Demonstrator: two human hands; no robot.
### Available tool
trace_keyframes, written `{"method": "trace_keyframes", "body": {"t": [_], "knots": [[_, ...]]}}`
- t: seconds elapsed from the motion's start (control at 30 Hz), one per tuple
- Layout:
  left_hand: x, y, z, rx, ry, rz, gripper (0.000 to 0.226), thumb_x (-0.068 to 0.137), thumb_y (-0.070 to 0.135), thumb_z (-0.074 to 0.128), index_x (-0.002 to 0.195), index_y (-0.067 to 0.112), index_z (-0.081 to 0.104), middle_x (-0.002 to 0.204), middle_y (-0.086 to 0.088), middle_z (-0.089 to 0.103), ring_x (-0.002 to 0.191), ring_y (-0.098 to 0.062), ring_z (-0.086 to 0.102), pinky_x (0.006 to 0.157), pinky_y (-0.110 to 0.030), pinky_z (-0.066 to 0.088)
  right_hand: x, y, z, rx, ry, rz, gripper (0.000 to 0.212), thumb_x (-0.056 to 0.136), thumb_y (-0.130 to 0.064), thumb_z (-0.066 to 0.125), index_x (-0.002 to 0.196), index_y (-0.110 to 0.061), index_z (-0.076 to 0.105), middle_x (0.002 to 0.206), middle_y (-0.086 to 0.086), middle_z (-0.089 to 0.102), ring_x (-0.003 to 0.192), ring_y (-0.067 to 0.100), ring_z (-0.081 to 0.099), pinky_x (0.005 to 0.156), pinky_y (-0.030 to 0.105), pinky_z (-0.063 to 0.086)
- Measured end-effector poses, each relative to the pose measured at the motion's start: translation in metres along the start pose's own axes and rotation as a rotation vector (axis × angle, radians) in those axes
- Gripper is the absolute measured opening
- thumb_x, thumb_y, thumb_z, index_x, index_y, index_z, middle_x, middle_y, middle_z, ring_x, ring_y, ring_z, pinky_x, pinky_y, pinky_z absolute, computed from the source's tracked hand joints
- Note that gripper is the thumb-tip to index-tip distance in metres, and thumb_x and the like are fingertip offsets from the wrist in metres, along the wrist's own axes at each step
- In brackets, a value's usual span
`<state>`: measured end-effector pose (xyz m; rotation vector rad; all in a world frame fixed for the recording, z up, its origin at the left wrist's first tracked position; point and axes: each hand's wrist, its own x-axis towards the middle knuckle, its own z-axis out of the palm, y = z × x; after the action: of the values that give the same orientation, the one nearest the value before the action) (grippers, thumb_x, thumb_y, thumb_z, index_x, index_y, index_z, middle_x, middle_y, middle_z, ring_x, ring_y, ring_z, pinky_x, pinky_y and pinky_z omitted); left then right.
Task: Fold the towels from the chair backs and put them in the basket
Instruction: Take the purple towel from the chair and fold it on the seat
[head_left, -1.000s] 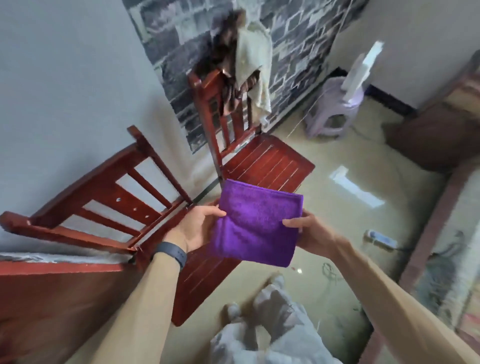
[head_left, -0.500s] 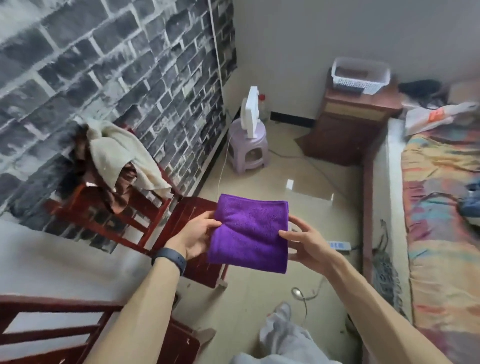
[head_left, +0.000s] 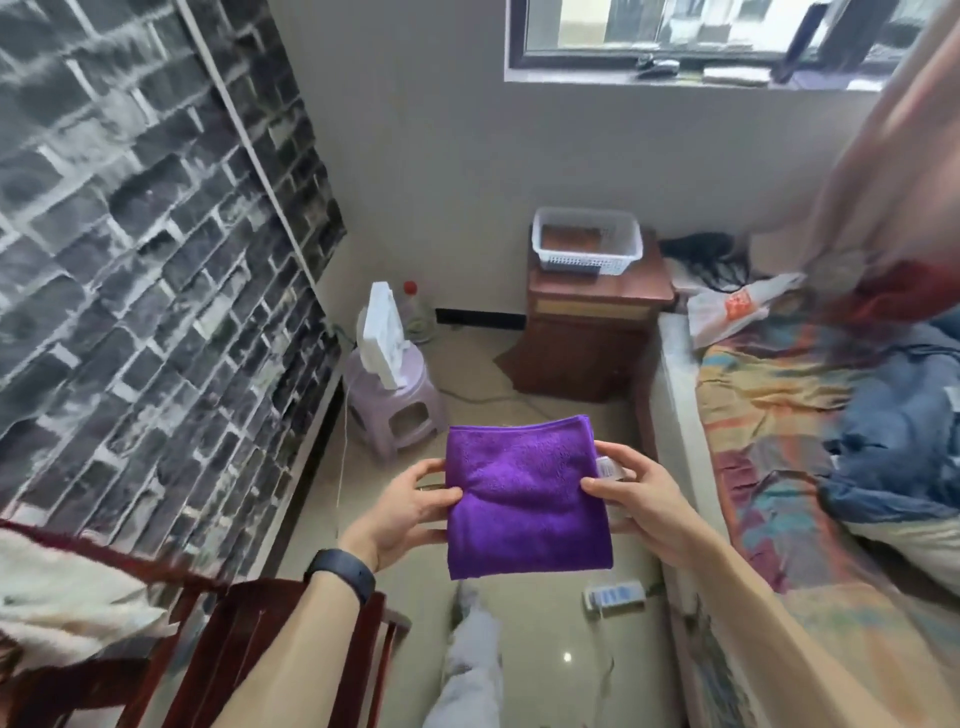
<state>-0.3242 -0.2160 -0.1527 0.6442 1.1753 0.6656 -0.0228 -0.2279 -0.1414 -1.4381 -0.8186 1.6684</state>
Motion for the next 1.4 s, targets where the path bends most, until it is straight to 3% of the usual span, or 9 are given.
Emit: {"method": "trace_keyframes", "body": {"t": [0.2,0.3,0.6,0.87,1.1,1.17,1.27,1.33,1.4], "knots": [[0.138,0.094,0.011,0.072,-0.039,-0.031,0.04,0.091,0.0,0.064,0.127,0.015,0.054,0.103,-0.008,0.072,0.092,-0.026,0.068,0.07,-0.04,0.057,0.119,-0.062,-0.021,0.044,0.106,-0.019,0.045,0.08,-0.001,0.079,0.112,-0.032,0.073,0.105,0.01,0.076,0.095,0.03,0.075,0.066,0.045,0.06],[0.198,0.142,0.022,0.199,0.028,-0.041,0.035,0.093,0.0,0.06,0.125,0.016,0.055,0.098,-0.008,0.07,0.077,-0.022,0.066,0.064,-0.033,0.053,0.176,-0.091,-0.026,0.072,0.16,0.0,0.043,0.081,0.001,0.077,0.109,-0.032,0.074,0.107,0.011,0.075,0.091,0.028,0.076,0.066,0.043,0.06],[0.355,0.233,0.049,0.337,0.057,-0.206,0.032,0.096,0.0,0.053,0.123,0.016,0.054,0.093,-0.008,0.064,0.066,-0.016,0.054,0.06,-0.027,0.048,0.318,-0.143,-0.066,0.097,0.282,0.163,0.042,0.084,-0.003,0.075,0.115,-0.03,0.069,0.111,0.005,0.075,0.091,0.025,0.076,0.064,0.04,0.06],[0.547,0.318,0.103,0.369,0.082,-0.28,0.027,0.095,-0.001,0.049,0.117,0.012,0.057,0.096,-0.008,0.063,0.077,-0.023,0.056,0.069,-0.032,0.053,0.513,-0.218,-0.154,-0.007,0.262,0.298,0.035,0.088,-0.003,0.067,0.116,-0.025,0.066,0.107,0.002,0.075,0.08,0.018,0.075,0.061,0.035,0.058],[0.712,0.401,0.155,0.505,0.158,-0.337,0.024,0.09,-0.003,0.044,0.102,0.013,0.056,0.071,-0.004,0.051,0.049,-0.015,0.043,0.066,-0.032,0.05,0.684,-0.296,-0.224,-0.053,0.278,0.369,0.03,0.09,-0.007,0.064,0.115,-0.024,0.063,0.1,0.003,0.073,0.077,0.019,0.071,0.06,0.032,0.057],[0.751,0.41,0.162,0.52,0.236,-0.295,0.028,0.089,-0.002,0.046,0.109,0.014,0.056,0.078,-0.008,0.06,0.057,-0.023,0.054,0.068,-0.037,0.052,0.724,-0.305,-0.234,-0.057,0.292,0.359,0.033,0.091,-0.006,0.064,0.118,-0.025,0.061,0.105,0.002,0.071,0.083,0.018,0.071,0.055,0.03,0.056],[0.796,0.41,0.162,0.617,0.328,-0.249,0.036,0.088,0.006,0.054,0.124,0.013,0.056,0.101,-0.011,0.068,0.097,-0.034,0.066,0.091,-0.043,0.055,0.773,-0.303,-0.242,-0.031,0.279,0.377,0.036,0.093,-0.007,0.062,0.122,-0.028,0.058,0.11,0.002,0.07,0.088,0.019,0.072,0.055,0.033,0.058],[0.815,0.41,0.16,0.685,0.348,-0.222,0.037,0.091,0.013,0.056,0.128,0.013,0.055,0.1,-0.001,0.067,0.101,-0.027,0.064,0.094,-0.039,0.053,0.798,-0.297,-0.246,-0.011,0.295,0.38,0.037,0.094,-0.006,0.062,0.124,-0.028,0.058,0.107,0.002,0.071,0.081,0.018,0.073,0.053,0.033,0.057],[0.827,0.407,0.16,0.787,0.361,-0.211,0.038,0.093,0.018,0.054,0.132,0.016,0.052,0.113,-0.004,0.066,0.107,-0.028,0.062,0.096,-0.039,0.052,0.815,-0.29,-0.247,-0.018,0.293,0.386,0.037,0.095,-0.009,0.062,0.125,-0.03,0.057,0.109,0.002,0.071,0.084,0.02,0.073,0.054,0.032,0.056]]}}
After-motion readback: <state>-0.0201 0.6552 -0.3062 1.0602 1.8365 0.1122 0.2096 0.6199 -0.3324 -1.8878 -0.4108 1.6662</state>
